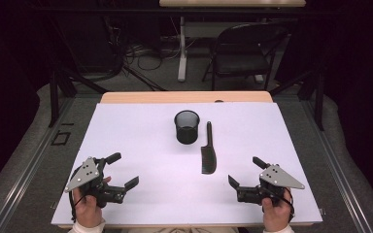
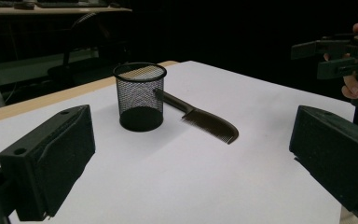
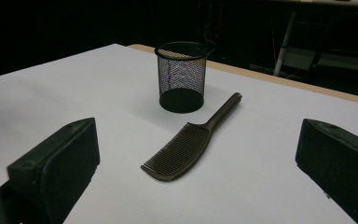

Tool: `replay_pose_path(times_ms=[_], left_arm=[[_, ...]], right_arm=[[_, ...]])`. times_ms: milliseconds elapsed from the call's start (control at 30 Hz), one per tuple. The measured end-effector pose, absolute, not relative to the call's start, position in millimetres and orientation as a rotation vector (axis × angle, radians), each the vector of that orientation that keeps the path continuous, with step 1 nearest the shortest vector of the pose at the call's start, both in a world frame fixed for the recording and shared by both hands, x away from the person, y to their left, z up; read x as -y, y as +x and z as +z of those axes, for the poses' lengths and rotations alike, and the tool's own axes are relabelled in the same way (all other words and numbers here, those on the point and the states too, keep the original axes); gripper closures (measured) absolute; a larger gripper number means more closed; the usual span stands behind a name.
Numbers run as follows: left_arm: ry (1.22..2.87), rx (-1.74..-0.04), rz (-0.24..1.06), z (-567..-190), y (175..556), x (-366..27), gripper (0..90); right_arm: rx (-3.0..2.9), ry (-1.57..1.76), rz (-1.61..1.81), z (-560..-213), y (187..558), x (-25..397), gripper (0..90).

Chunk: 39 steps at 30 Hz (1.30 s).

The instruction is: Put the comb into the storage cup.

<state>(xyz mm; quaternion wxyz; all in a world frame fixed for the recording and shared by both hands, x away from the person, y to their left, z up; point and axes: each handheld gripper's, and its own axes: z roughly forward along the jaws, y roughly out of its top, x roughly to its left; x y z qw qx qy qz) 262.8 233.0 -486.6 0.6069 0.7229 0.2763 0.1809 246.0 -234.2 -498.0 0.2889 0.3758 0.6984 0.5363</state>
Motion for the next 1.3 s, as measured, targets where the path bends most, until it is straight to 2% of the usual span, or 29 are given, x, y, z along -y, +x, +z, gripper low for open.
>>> replay_pose_path(times_ms=[600, 1067, 1167, 1233, 1267, 1300], left_arm=[[1.702, -0.686, 0.389, -495.8, 271.2, -234.9, 0.1], [1.706, -0.686, 0.384, -498.7, 271.8, -231.6, 0.1], [1.714, -0.685, 0.373, -501.3, 271.8, -227.9, 0.1], [1.715, -0.68, 0.376, -501.1, 271.5, -227.3, 0.1], [1.718, -0.674, 0.379, -500.7, 270.1, -226.4, 0.1], [1.718, -0.674, 0.379, -500.7, 270.1, -226.4, 0.1]], right_arm=[[-1.917, 1.148, 1.381, -504.7, 269.9, 230.1, 0.0], [-1.936, 1.177, 1.34, -496.2, 282.0, 228.6, 0.0], [-1.936, 1.163, 1.326, -495.1, 285.4, 224.4, 5.9], [-1.945, 1.159, 1.317, -495.0, 286.3, 222.9, 6.8], [-1.957, 1.146, 1.305, -495.5, 287.9, 219.7, 13.8], [-1.957, 1.146, 1.305, -495.5, 287.9, 219.7, 13.8]])
